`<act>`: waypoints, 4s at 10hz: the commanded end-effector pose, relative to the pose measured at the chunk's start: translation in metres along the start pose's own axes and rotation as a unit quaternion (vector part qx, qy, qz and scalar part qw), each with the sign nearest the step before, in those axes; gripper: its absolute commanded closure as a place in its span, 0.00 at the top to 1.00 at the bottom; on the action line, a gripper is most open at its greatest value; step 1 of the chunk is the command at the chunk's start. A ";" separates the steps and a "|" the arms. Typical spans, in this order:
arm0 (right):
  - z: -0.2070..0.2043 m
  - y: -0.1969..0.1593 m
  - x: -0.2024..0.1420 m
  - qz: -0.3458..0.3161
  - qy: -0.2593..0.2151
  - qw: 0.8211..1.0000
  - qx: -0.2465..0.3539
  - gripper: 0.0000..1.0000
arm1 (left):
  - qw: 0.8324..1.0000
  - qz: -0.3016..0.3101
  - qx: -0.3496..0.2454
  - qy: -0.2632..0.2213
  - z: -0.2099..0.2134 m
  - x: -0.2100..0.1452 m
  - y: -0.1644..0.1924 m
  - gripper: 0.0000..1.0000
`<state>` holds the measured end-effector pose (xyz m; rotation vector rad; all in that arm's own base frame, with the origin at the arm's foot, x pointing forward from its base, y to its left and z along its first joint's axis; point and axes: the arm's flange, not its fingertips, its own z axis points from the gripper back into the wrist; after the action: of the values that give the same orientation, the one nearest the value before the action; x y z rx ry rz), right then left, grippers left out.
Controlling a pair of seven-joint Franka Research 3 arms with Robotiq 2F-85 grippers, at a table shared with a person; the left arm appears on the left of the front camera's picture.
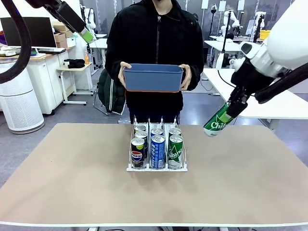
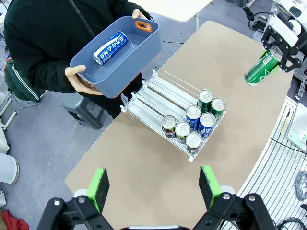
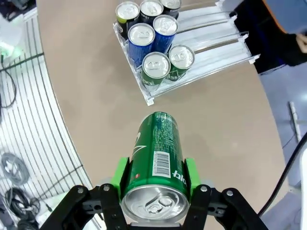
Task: Fill the beverage cans into the dispenser.
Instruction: Place the picked Sprite in the line of the Automatic Can Dispenser with the same cans.
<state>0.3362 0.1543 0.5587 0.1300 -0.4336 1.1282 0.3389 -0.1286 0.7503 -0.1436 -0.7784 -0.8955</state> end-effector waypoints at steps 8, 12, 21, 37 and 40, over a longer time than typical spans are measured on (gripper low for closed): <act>-0.080 0.068 0.016 -0.054 0.055 0.997 -0.004 0.58 | 1.000 0.003 -0.001 -0.001 0.000 -0.001 0.000 1.00; -0.116 0.075 0.036 -0.063 0.049 0.995 -0.060 0.58 | 1.000 0.003 -0.001 -0.001 0.000 -0.001 0.000 1.00; -0.135 0.073 0.040 -0.050 0.039 0.997 -0.041 0.58 | 1.000 0.003 -0.001 -0.001 0.000 -0.001 0.000 1.00; -0.195 0.019 0.080 -0.116 0.014 0.990 -0.076 0.58 | 1.000 0.003 -0.001 -0.001 0.000 -0.001 0.000 1.00; -0.216 0.014 0.088 -0.112 0.041 0.992 -0.041 0.58 | 1.000 0.003 -0.001 -0.001 0.000 -0.001 0.000 1.00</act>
<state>0.3989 0.2917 0.3925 0.0628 -0.3605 0.8994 0.3389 -0.1286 0.7504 -0.1440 -0.7787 -0.8958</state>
